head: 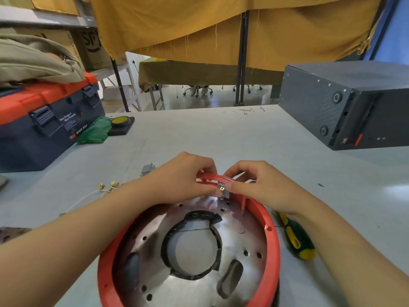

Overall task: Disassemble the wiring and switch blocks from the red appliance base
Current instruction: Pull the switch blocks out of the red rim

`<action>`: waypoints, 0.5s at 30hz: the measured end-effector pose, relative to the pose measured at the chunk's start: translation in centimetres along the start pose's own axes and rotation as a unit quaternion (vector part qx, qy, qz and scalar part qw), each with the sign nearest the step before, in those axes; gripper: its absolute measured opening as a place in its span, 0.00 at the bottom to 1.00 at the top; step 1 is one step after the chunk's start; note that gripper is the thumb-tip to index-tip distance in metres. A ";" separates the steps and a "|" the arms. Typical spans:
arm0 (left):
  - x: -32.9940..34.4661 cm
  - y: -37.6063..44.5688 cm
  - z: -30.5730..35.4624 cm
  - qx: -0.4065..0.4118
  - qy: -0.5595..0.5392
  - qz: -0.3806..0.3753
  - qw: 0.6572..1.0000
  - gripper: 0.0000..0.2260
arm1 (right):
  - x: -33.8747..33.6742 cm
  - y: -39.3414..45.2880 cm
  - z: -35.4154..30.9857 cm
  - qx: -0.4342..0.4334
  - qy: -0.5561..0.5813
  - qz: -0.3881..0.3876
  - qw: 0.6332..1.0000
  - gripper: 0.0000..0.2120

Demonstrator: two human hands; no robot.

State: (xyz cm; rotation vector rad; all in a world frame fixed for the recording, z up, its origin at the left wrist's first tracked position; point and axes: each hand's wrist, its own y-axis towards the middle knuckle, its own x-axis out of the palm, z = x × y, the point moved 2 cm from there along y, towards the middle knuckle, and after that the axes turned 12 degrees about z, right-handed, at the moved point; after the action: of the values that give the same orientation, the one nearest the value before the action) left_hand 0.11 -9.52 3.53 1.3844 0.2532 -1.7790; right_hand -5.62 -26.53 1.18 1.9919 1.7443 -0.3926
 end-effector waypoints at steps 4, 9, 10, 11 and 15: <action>0.2 -0.1 0.1 0.010 -0.060 0.013 0.998 0.07 | 0.2 0.0 -0.1 -0.035 -0.053 0.032 0.997 0.09; 0.7 -0.5 0.1 0.023 -0.068 0.046 0.996 0.06 | 0.3 -0.1 -0.1 -0.054 -0.065 0.065 0.994 0.09; 0.8 -0.5 0.0 0.024 -0.069 0.049 0.996 0.06 | 0.3 -0.1 -0.2 -0.056 -0.071 0.068 0.994 0.10; 0.8 -0.6 0.0 0.024 -0.069 0.052 0.996 0.06 | 0.3 -0.1 -0.2 -0.058 -0.079 0.071 0.993 0.10; 0.9 -0.6 -0.2 0.029 -0.063 0.055 0.996 0.06 | 0.3 -0.2 -0.3 -0.062 -0.096 0.076 0.991 0.10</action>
State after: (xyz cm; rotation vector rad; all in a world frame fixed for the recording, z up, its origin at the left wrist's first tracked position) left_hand -0.26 -9.48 2.47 1.2944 0.0563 -1.7855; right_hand -5.81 -26.10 1.30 1.9148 1.4539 -0.4019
